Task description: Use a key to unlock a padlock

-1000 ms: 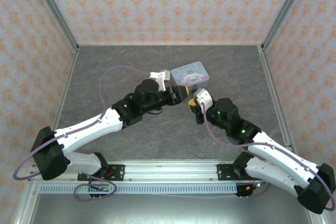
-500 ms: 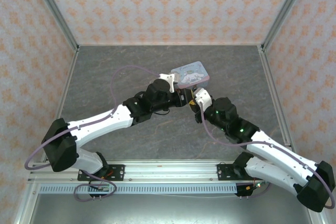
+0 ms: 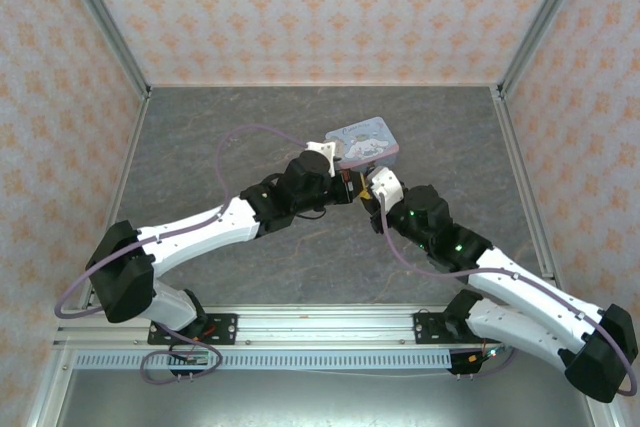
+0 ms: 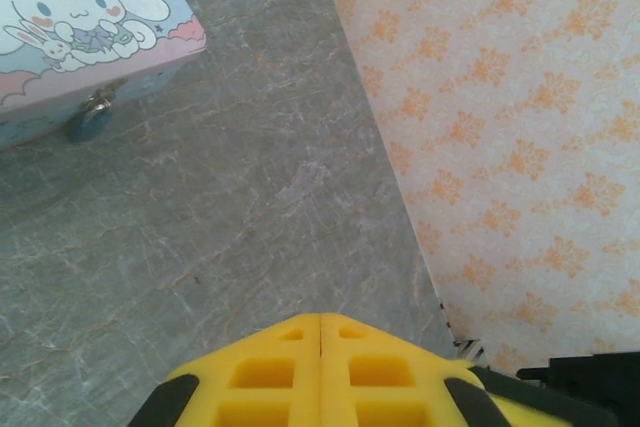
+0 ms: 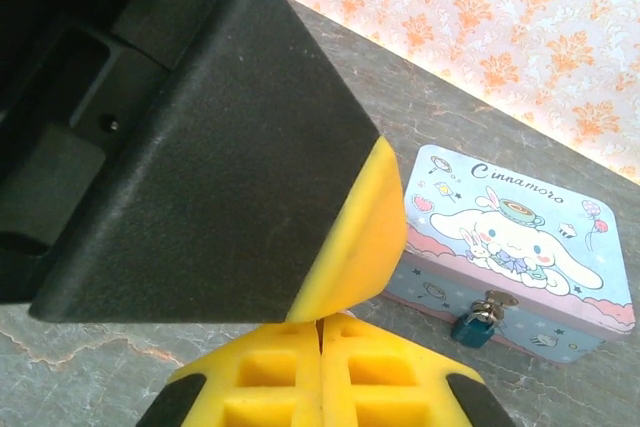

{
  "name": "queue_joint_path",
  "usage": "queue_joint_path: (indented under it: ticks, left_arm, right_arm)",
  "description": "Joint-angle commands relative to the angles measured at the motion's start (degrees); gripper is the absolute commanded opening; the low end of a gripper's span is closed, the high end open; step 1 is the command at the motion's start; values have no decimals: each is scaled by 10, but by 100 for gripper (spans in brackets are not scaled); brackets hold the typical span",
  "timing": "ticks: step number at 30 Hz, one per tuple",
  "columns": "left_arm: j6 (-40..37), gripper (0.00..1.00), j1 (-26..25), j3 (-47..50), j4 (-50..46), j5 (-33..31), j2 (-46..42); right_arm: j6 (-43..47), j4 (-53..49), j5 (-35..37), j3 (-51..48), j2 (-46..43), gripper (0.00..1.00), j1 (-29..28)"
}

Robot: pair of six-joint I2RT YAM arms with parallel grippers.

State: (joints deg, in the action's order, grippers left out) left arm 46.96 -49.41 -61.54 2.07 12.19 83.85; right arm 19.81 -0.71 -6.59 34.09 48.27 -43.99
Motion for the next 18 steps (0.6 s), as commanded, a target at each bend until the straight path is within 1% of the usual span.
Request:
queue_joint_path:
  ticks: [1,4,6,10,12,14,17,18]
  left_arm:
    - [-35,0,-6,-21,-32,-20,-21]
    - [-79,0,-4,-16,-45,-41,-46]
    - [-112,0,-1,-7,-41,-46,-65]
    - [-190,0,12,17,-22,-24,-106]
    - [-212,0,24,30,-8,1,-124]
    - [-225,0,39,41,6,30,-140]
    - [-241,0,61,61,29,70,-158]
    - [-245,0,68,69,35,81,-164]
  right_arm:
    - [-14,-9,13,14,-8,27,-3]
    - [-25,-23,-2,2,-25,45,-3]
    - [-31,-34,-18,-4,-40,54,-3]
    - [-41,-56,-57,-11,-71,70,-1]
    - [-52,-59,-87,-13,-81,75,6]
    - [-69,-53,-138,-15,-85,79,26]
    - [-113,-23,-238,-19,-82,81,73]
    - [-134,0,-287,-23,-81,81,96]
